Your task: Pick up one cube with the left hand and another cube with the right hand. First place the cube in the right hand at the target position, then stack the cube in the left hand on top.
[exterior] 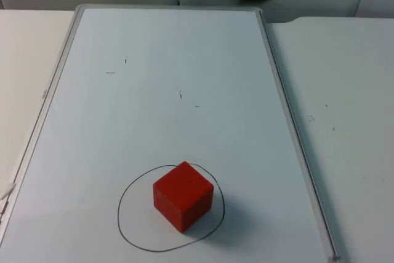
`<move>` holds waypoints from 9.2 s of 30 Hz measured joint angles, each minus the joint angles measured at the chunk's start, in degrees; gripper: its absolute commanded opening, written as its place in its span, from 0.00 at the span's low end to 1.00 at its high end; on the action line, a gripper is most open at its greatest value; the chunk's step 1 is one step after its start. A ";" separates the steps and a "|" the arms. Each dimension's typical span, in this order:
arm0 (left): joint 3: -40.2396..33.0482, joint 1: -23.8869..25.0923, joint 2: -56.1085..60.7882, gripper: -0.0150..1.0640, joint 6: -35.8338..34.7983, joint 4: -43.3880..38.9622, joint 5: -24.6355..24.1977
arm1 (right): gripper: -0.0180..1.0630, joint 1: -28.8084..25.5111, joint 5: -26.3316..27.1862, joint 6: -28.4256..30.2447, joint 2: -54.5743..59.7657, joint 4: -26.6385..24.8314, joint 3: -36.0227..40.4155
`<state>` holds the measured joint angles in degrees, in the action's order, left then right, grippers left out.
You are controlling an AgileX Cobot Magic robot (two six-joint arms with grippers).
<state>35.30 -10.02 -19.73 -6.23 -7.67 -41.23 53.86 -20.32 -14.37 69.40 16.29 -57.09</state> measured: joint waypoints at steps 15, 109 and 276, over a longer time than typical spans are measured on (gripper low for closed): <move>0.00 0.00 0.00 0.22 5.82 6.14 0.00 | 0.86 0.00 -15.78 9.86 -33.12 0.25 4.76; 10.30 -28.02 -80.05 0.02 61.54 63.64 25.98 | 0.86 0.00 -14.26 6.96 -36.88 7.44 14.63; -5.87 7.93 19.49 0.99 7.35 4.51 -21.03 | 0.86 0.00 -32.84 7.99 -56.59 1.03 18.94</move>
<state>29.43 -2.09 -0.24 1.11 -3.16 -62.26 53.86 -53.16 -6.38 12.80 17.33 -38.15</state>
